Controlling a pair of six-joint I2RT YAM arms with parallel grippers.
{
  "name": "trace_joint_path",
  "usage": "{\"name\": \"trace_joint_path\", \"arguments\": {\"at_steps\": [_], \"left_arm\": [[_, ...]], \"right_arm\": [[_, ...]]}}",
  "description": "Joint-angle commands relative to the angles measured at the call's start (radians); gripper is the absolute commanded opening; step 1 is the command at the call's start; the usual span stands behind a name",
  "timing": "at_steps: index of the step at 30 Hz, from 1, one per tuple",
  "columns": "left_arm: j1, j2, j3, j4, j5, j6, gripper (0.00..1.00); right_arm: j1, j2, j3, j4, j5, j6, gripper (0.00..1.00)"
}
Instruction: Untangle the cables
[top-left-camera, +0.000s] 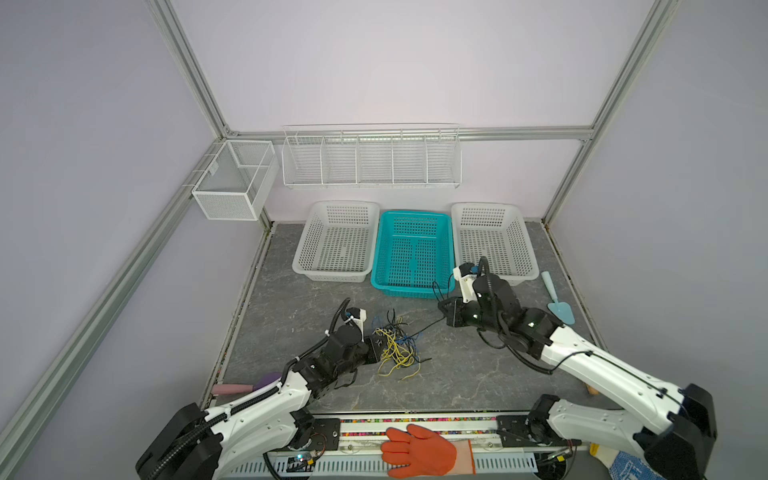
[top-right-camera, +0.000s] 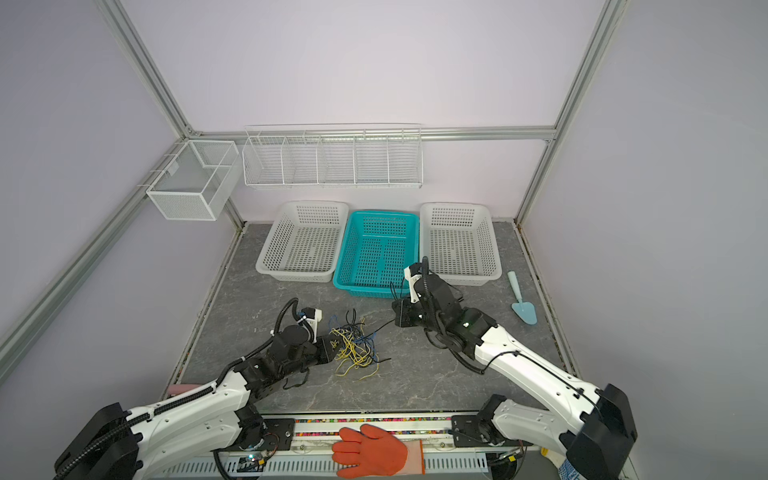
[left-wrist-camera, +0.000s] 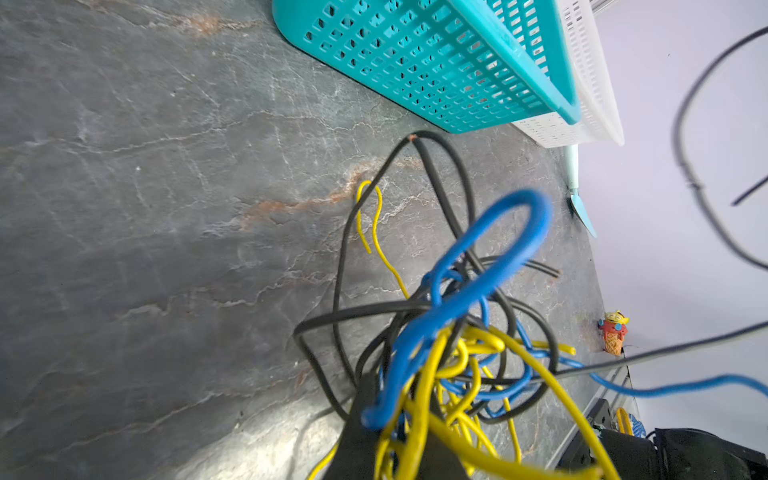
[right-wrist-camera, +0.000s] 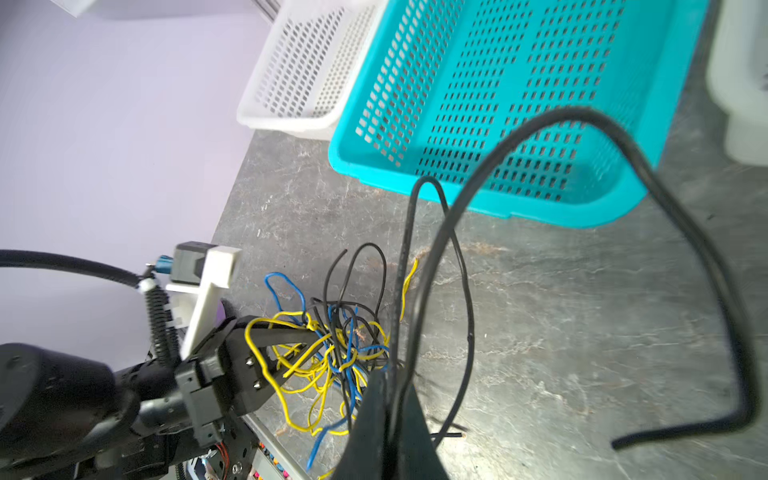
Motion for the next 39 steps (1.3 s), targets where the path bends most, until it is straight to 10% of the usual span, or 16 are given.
{"name": "trace_joint_path", "arguments": {"at_steps": [1, 39], "left_arm": [[0.004, 0.034, -0.021, -0.059, -0.034, 0.015, 0.0], [0.004, 0.331, 0.025, -0.01, -0.04, 0.059, 0.0]], "right_arm": [[-0.018, -0.102, 0.076, -0.097, 0.089, -0.074, 0.06], [-0.012, -0.196, 1.074, -0.705, 0.353, -0.409, 0.07]]}}
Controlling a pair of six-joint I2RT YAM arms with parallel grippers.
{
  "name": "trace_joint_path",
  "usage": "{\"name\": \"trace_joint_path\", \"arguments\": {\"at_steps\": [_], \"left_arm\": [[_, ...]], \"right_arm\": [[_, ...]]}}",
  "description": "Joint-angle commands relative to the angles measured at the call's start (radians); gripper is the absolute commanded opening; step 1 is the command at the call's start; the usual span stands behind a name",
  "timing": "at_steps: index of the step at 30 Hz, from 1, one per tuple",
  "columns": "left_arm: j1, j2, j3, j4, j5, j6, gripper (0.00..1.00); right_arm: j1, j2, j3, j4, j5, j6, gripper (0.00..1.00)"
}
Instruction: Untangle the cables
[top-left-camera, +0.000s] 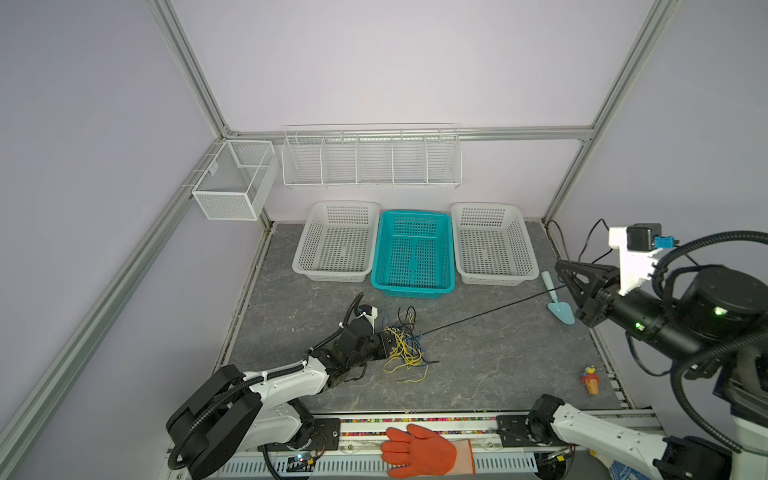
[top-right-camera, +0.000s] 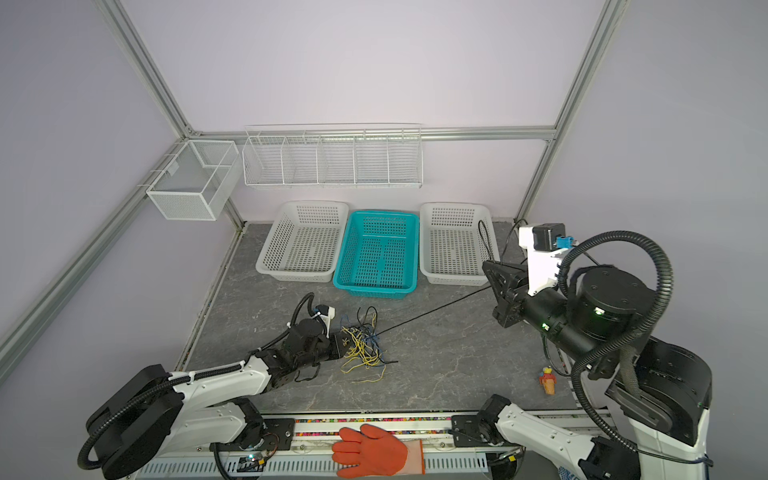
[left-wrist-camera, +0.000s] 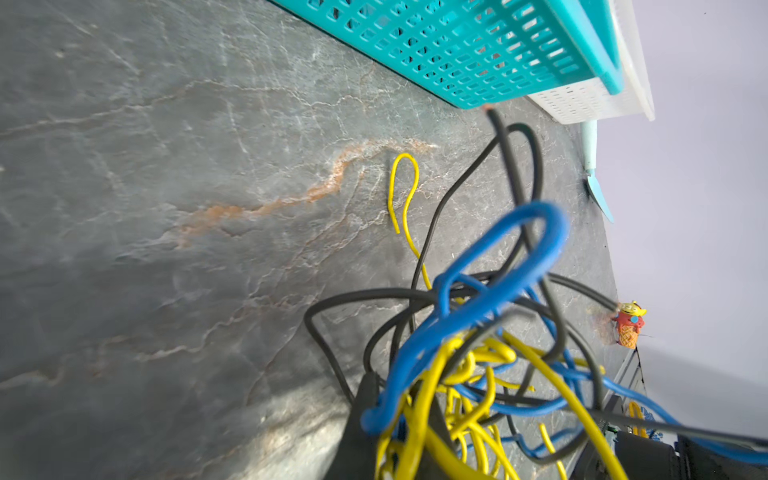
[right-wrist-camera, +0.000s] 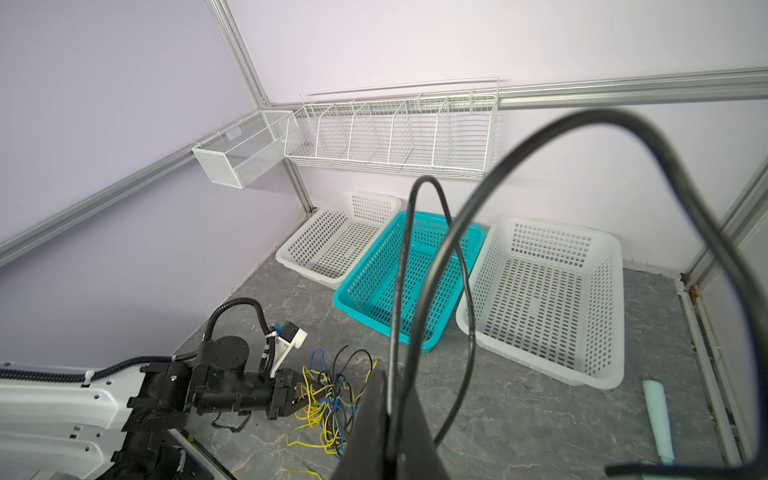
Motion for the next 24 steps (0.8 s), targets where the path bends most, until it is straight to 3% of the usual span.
{"name": "trace_joint_path", "arguments": {"at_steps": [1, 7, 10, 16, 24], "left_arm": [[0.009, 0.063, -0.025, -0.174, -0.092, 0.04, 0.0], [0.009, 0.107, 0.007, -0.215, -0.123, 0.039, 0.0], [0.009, 0.126, 0.011, -0.194, -0.117, 0.037, 0.0], [0.009, 0.096, 0.015, -0.14, -0.07, 0.019, 0.0], [0.009, -0.045, 0.039, -0.226, -0.055, 0.026, 0.0]], "right_arm": [[-0.001, -0.019, 0.108, 0.051, 0.075, -0.024, 0.07], [0.02, -0.021, 0.223, -0.002, 0.079, -0.007, 0.07], [0.027, -0.011, 0.188, -0.022, 0.044, 0.003, 0.07], [0.027, -0.016, -0.146, 0.024, -0.129, 0.057, 0.07], [0.023, -0.016, -0.58, 0.141, -0.202, 0.115, 0.11]]}}
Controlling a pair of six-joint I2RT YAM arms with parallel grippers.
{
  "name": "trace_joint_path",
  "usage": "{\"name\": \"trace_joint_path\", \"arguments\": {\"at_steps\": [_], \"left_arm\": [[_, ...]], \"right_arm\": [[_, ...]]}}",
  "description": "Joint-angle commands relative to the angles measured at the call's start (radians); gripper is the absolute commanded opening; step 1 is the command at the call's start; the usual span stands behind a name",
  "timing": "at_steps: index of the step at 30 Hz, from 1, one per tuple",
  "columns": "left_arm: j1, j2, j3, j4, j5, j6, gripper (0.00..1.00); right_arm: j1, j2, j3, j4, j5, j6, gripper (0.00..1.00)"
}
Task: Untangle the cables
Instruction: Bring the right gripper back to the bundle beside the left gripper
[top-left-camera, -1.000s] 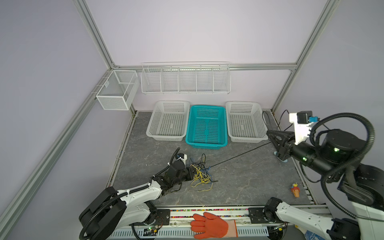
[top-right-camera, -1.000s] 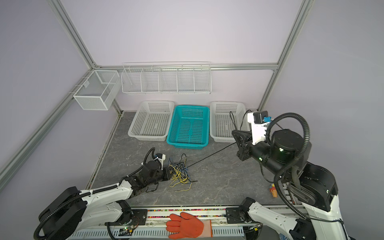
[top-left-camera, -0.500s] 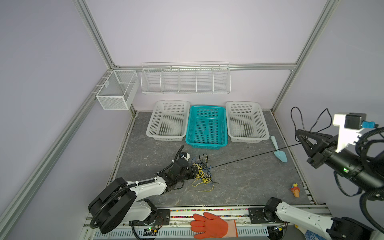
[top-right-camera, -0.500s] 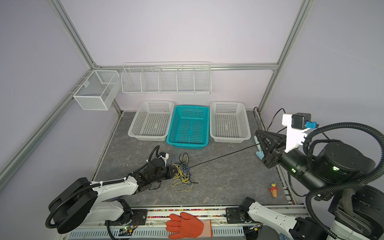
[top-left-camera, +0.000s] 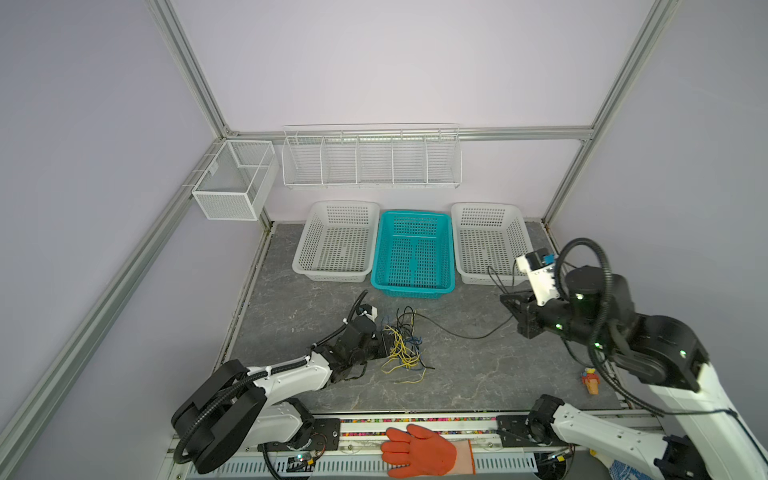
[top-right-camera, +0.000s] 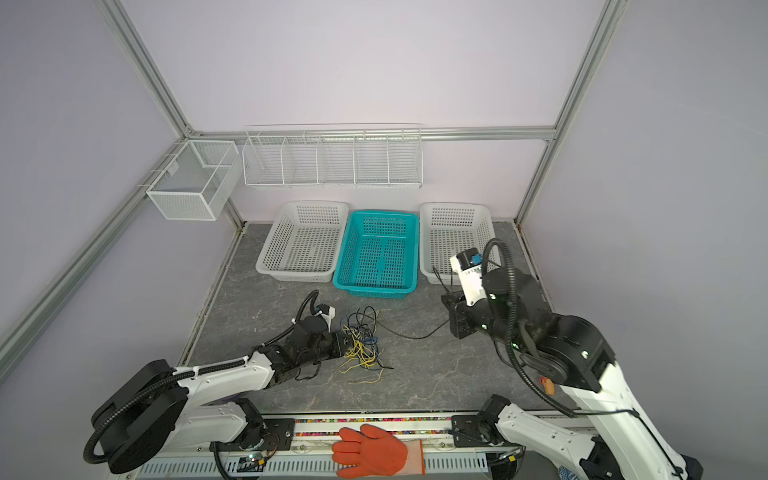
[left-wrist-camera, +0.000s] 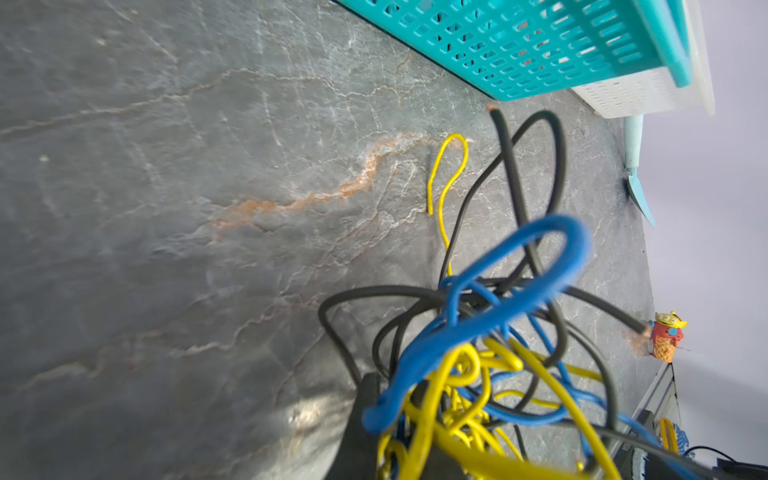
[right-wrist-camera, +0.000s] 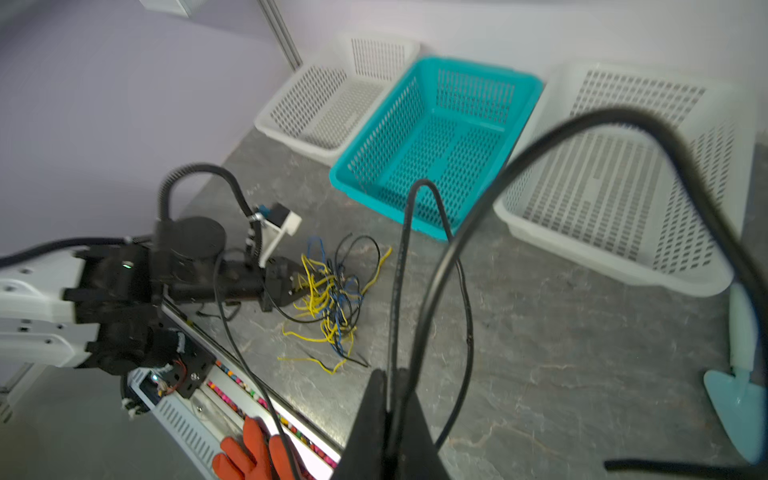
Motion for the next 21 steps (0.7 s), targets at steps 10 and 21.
{"name": "trace_joint_path", "arguments": {"at_steps": [10, 21], "left_arm": [[0.006, -0.089, -0.006, -0.125, -0.011, 0.007, 0.0], [0.007, -0.096, 0.012, -0.142, -0.001, 0.002, 0.0]], "right_arm": [[0.008, 0.134, -0.369, 0.44, -0.4, 0.129, 0.17], [0.108, 0.289, -0.47, 0.706, -0.484, 0.18, 0.22]]}}
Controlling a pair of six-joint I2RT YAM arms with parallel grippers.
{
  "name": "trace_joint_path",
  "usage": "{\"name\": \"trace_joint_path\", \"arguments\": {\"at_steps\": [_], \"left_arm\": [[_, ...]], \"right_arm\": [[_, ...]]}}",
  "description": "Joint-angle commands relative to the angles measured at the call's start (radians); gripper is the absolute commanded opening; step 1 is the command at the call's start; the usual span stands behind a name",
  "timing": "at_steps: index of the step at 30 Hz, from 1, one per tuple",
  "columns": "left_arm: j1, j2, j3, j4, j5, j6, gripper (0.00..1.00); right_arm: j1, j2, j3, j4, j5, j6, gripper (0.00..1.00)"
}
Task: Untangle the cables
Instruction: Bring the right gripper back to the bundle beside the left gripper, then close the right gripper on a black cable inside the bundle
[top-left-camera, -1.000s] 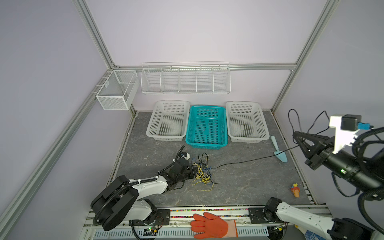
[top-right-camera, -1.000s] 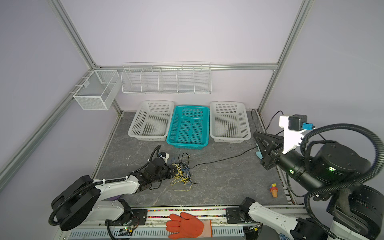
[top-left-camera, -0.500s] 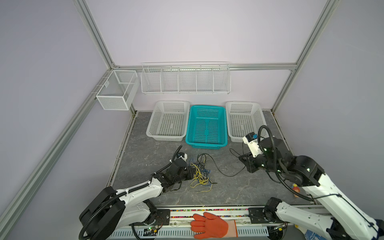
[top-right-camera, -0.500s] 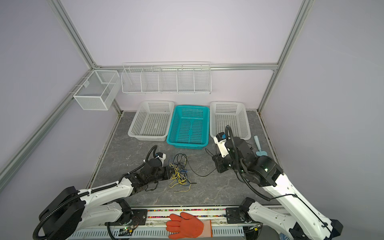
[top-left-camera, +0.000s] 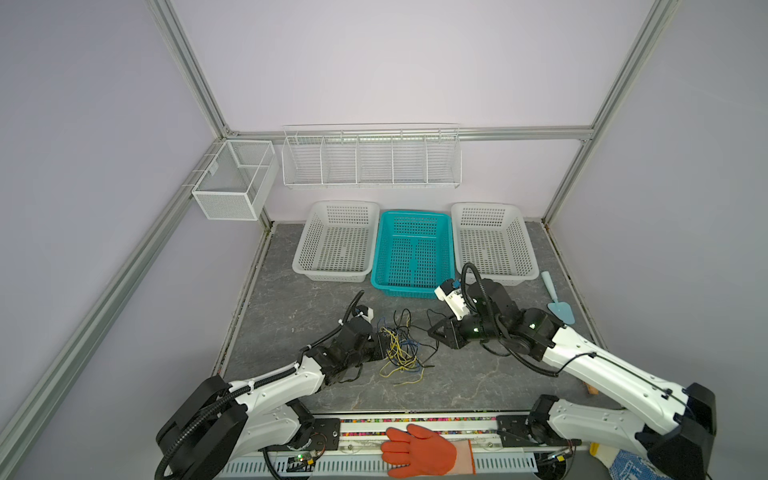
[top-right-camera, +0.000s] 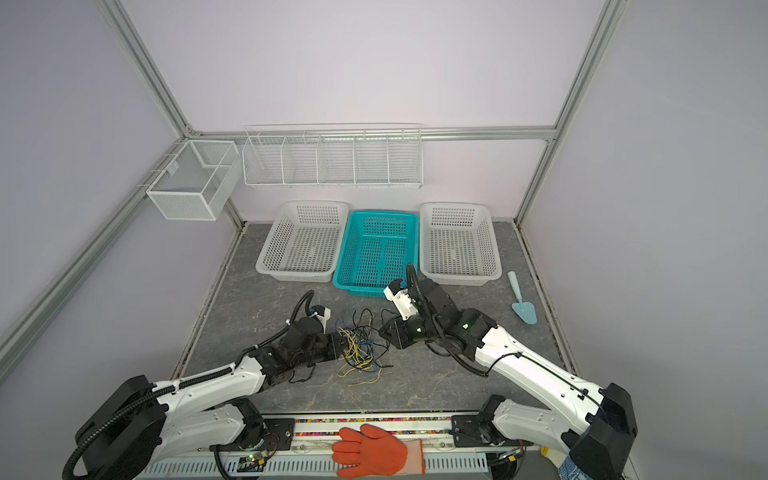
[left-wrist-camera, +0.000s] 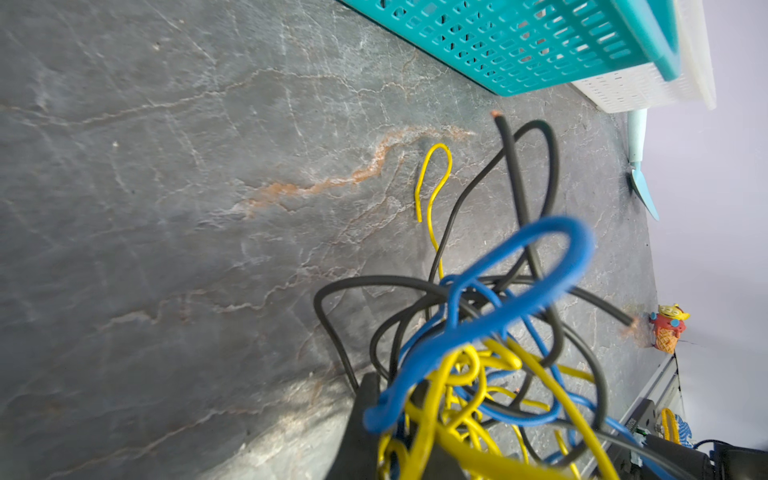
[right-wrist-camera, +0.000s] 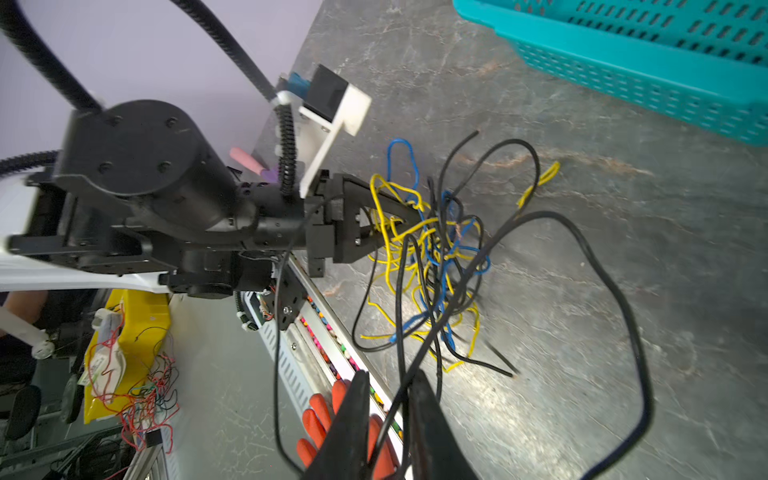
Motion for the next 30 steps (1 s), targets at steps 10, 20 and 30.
{"name": "trace_joint_path", "arguments": {"at_steps": [10, 20, 30], "left_arm": [[0.006, -0.015, 0.018, -0.04, 0.006, -0.021, 0.0], [0.006, 0.006, 0.042, -0.048, 0.02, -0.02, 0.0], [0.006, 0.003, 0.038, -0.047, 0.019, -0.027, 0.0]], "right_arm": [[0.164, 0.188, -0.044, 0.12, 0.063, 0.031, 0.32], [0.266, 0.087, -0.044, 0.021, 0.334, -0.114, 0.6], [0.266, 0.08, -0.118, 0.016, 0.326, 0.124, 0.72]]}}
